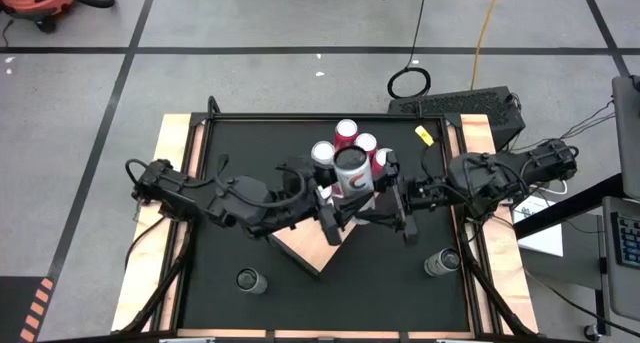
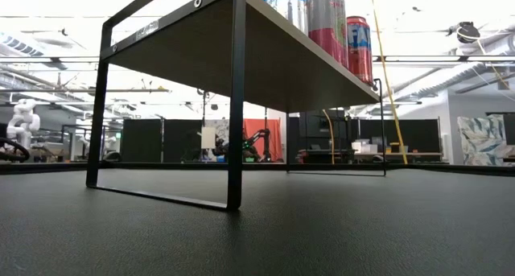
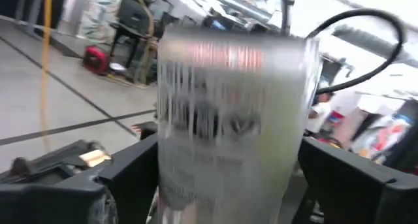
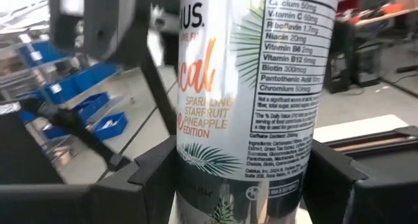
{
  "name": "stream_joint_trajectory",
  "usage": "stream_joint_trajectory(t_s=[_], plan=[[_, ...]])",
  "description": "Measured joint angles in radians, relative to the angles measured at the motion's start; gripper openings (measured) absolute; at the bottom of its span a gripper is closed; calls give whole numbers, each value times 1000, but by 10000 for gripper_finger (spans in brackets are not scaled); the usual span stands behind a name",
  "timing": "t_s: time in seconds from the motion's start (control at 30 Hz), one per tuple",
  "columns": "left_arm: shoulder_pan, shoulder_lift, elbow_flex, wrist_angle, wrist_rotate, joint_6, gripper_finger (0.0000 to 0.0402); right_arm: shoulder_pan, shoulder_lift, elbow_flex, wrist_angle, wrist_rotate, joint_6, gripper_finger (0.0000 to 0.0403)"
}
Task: Place canned beverage on shelf
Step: Put the top left white-yellow soda can on the shelf
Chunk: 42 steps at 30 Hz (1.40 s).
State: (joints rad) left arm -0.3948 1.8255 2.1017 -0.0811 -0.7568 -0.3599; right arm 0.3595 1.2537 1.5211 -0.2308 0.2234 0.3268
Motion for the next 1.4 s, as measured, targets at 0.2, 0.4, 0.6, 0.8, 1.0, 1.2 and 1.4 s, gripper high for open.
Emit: stream_joint_trajectory(t_s=[0.2,0.4,0.6,0.8,1.0,1.2,1.4], plan=[[-2,-28,0,-6,95,0,358,0,0,0,-30,-73,0,234],[1,-43,0,-17,145,0,359,0,-1,0,-41,-103,-1,234],[2,-46,0,-22,206,0,357,0,-2,0,-52,-153,-2,234],[2,-46,0,-39,211,0,338,0,-2,0,-61,-158,0,234],[2,-46,0,-39,211,0,320,1,-2,0,-66,-155,-1,234],[2,-46,0,-44,207,0,296,1,-2,0,-72,-152,-2,234],[2,-46,0,-45,205,9,264,1,-2,1,-72,-150,6,237]])
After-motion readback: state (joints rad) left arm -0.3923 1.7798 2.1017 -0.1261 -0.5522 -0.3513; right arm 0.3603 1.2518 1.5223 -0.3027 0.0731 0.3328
